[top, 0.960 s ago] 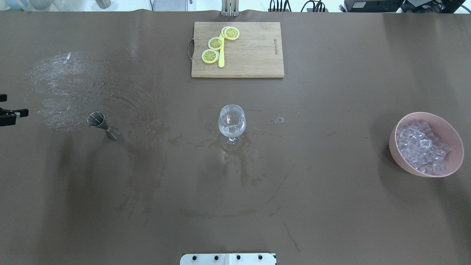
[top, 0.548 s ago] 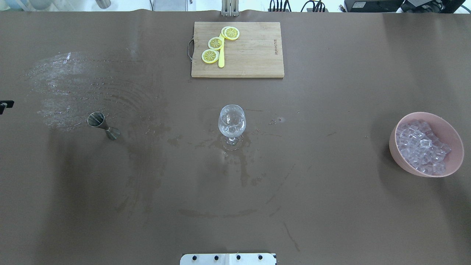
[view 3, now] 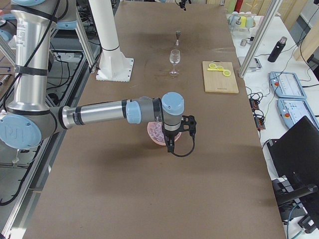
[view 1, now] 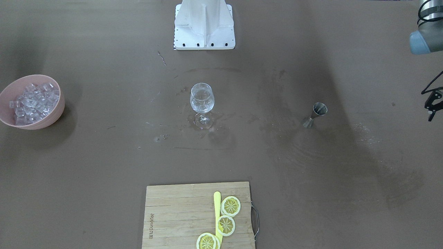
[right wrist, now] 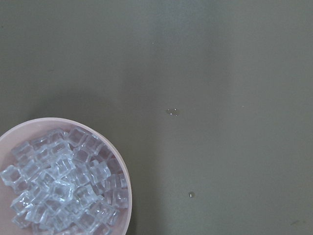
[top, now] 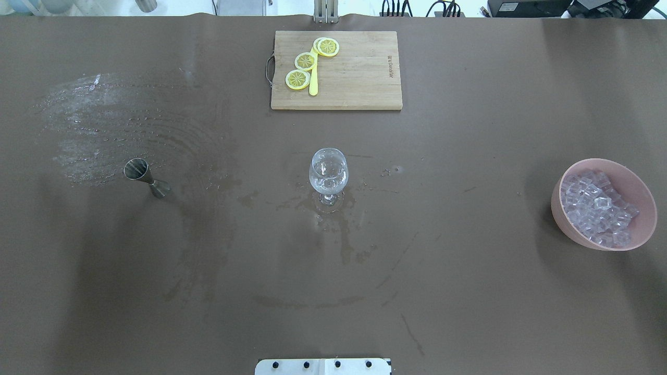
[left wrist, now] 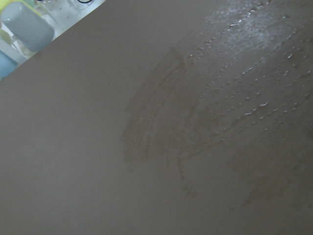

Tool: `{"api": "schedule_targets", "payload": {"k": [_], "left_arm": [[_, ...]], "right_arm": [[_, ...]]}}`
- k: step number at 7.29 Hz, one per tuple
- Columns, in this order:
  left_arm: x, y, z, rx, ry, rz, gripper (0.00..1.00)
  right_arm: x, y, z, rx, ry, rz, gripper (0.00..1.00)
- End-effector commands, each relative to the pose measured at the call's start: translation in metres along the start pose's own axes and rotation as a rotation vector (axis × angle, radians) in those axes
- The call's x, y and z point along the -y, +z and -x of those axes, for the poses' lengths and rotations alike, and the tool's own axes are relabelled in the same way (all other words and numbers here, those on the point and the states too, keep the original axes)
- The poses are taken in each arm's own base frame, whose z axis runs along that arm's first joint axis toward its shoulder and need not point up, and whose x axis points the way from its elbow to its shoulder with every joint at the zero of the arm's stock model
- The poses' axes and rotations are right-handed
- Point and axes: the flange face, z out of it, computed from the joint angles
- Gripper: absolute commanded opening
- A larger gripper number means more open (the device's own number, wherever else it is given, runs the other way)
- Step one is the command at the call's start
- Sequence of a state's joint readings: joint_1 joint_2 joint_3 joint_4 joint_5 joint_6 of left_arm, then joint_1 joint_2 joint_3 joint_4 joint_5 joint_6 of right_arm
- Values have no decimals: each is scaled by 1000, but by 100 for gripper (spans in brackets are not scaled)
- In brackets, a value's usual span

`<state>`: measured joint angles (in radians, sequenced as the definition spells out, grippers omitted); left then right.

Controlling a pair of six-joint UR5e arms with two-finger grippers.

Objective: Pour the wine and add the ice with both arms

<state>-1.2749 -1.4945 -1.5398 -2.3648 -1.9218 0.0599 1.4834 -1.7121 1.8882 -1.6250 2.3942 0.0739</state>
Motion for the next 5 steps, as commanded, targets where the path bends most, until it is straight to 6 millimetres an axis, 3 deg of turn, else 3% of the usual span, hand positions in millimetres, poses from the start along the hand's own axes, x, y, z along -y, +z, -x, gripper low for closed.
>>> {"api": "schedule_targets", "payload": {"k": [1,2,3,4,5], "left_arm": [[-13,1,39,141,108,131,98],[-37,12,65,220,179,275,98],[-44,8,81,213,186,285,98],[-53,16,69,49,-82,241,98],[-60,16,60,-67,-176,229,98]], "right_arm": [[-1,2,-2,0,-2,5,100],[-2,3,-3,0,0,6,100],[-2,3,-3,-2,-2,6,100],[-2,3,-4,-2,-1,7,100],[-2,3,-4,-2,-1,7,100]]}}
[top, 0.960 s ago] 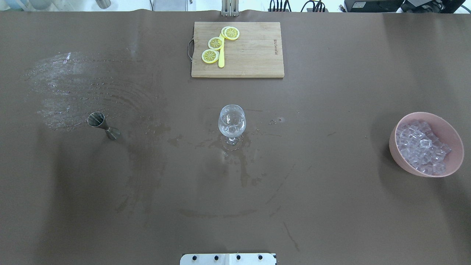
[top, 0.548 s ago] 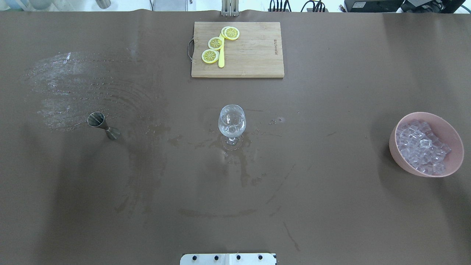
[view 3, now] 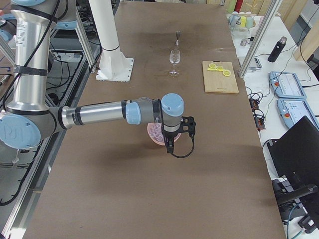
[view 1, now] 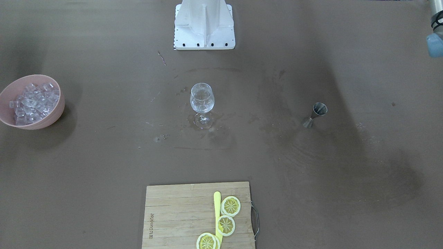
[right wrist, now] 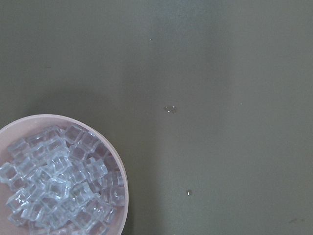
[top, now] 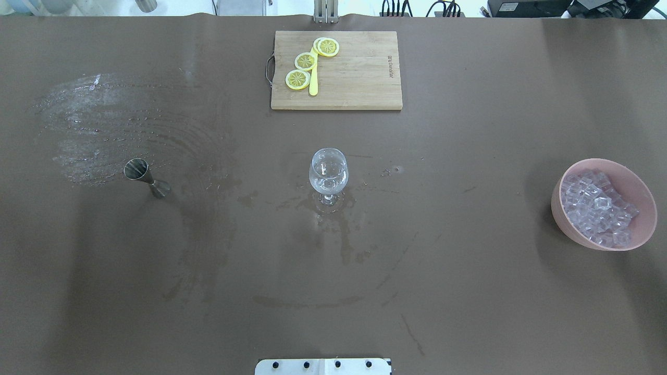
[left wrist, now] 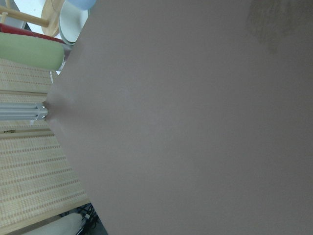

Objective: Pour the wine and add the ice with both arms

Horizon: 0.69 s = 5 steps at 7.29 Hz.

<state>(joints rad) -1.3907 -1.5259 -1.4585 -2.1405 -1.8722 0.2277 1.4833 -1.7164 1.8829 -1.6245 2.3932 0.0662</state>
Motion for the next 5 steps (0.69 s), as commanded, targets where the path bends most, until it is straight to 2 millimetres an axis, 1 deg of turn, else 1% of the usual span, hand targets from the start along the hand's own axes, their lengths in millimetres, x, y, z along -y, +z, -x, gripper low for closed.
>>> {"api": "schedule_targets", "payload": {"k": [1,2,3,4,5], "left_arm": [[-21,8,-3,-230,-206,39,98],[-30,5,-1,-341,-271,66,98],[-37,-7,14,-464,-389,99,98],[-23,-31,21,-474,-441,140,98],[1,-54,25,-478,-482,202,98]], "right_arm": [[0,0,0,0,0,1,100],[0,0,0,0,0,1,100],[0,0,0,0,0,1,100],[0,0,0,0,0,1,100],[0,0,0,0,0,1,100]]}}
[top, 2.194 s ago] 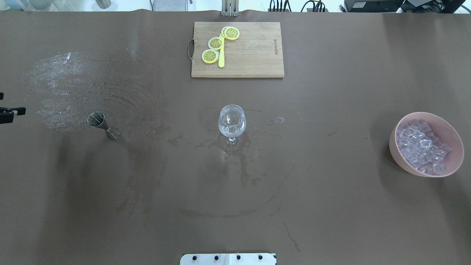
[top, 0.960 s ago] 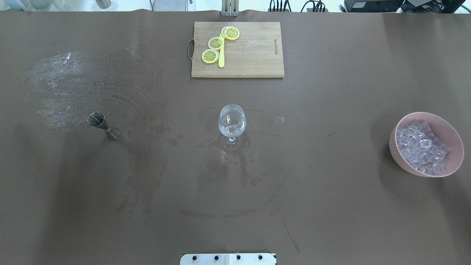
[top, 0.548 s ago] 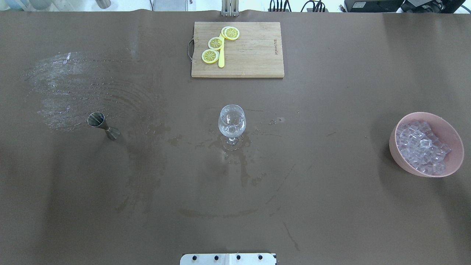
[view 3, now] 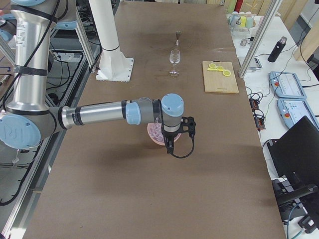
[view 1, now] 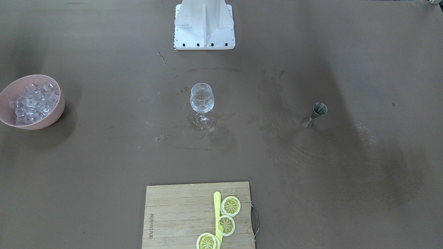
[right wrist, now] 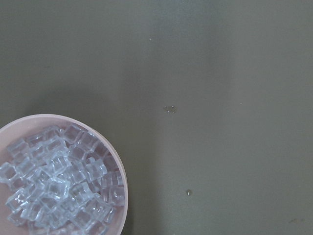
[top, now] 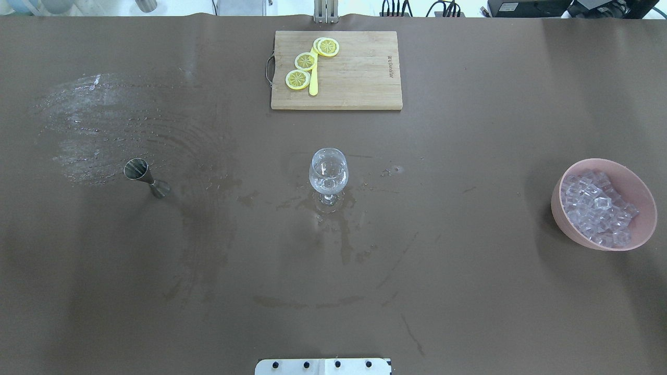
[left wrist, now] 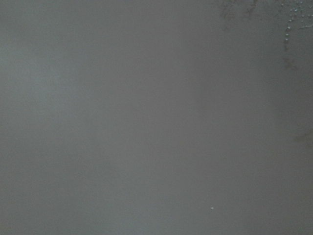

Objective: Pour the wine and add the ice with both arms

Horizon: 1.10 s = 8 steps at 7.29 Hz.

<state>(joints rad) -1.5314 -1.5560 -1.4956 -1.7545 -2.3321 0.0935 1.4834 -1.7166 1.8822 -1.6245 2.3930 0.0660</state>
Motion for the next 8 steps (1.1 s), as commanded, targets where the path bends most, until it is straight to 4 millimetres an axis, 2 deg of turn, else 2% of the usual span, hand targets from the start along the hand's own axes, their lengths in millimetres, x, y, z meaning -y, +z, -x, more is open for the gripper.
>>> {"api": "schedule_targets", "payload": {"k": [1,2,3,5,7,8], "left_arm": [[35,-49,-26,43,-91,83,98],[33,-52,-21,106,-81,95,98],[28,-58,-27,108,-72,84,98],[25,-57,-27,105,-84,84,98],[26,-59,-28,106,-79,79,98],[27,-61,-31,105,-72,73,98]], "right_arm": [[0,0,0,0,0,0,100],[-1,0,0,0,1,1,100],[-1,0,0,0,1,1,100],[3,-5,6,1,-12,-12,100],[9,-33,38,5,-69,-71,100],[11,-39,57,11,-104,-82,100]]}}
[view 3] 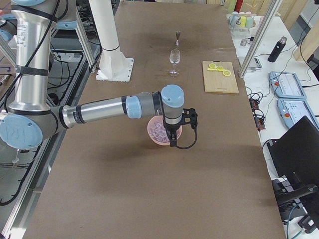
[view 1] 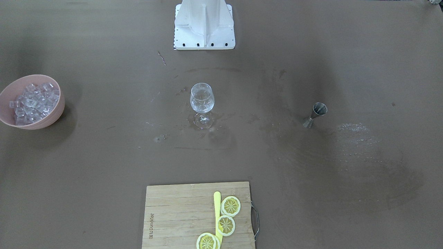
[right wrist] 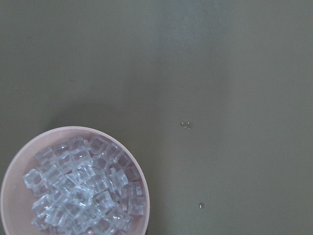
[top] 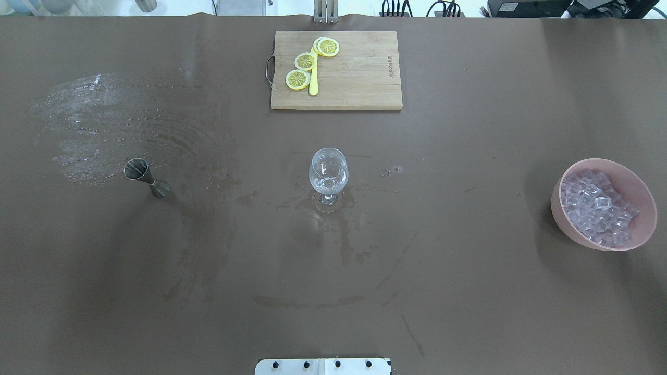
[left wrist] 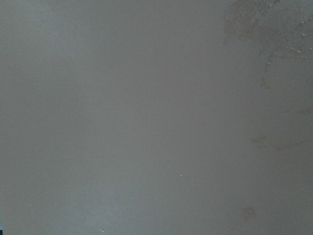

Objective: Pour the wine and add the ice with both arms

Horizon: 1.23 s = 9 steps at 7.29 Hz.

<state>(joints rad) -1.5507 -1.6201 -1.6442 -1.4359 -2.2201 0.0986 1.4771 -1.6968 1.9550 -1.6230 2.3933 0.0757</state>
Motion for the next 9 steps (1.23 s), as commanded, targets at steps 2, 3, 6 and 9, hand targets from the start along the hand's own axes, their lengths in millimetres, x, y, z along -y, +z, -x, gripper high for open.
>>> {"api": "schedule_targets", "payload": {"k": [2,3,6,9], "left_arm": [[2,-3,-2,3,18,-23,98],[0,-1,-2,3,21,-23,98],[-3,1,0,2,19,-20,98],[-3,1,0,2,21,-20,98]], "right_arm": [[5,10,86,12,-2,15,100],[6,17,102,20,39,-19,100],[-12,60,133,-28,156,-63,98],[-47,106,147,-71,229,-115,93]]}}
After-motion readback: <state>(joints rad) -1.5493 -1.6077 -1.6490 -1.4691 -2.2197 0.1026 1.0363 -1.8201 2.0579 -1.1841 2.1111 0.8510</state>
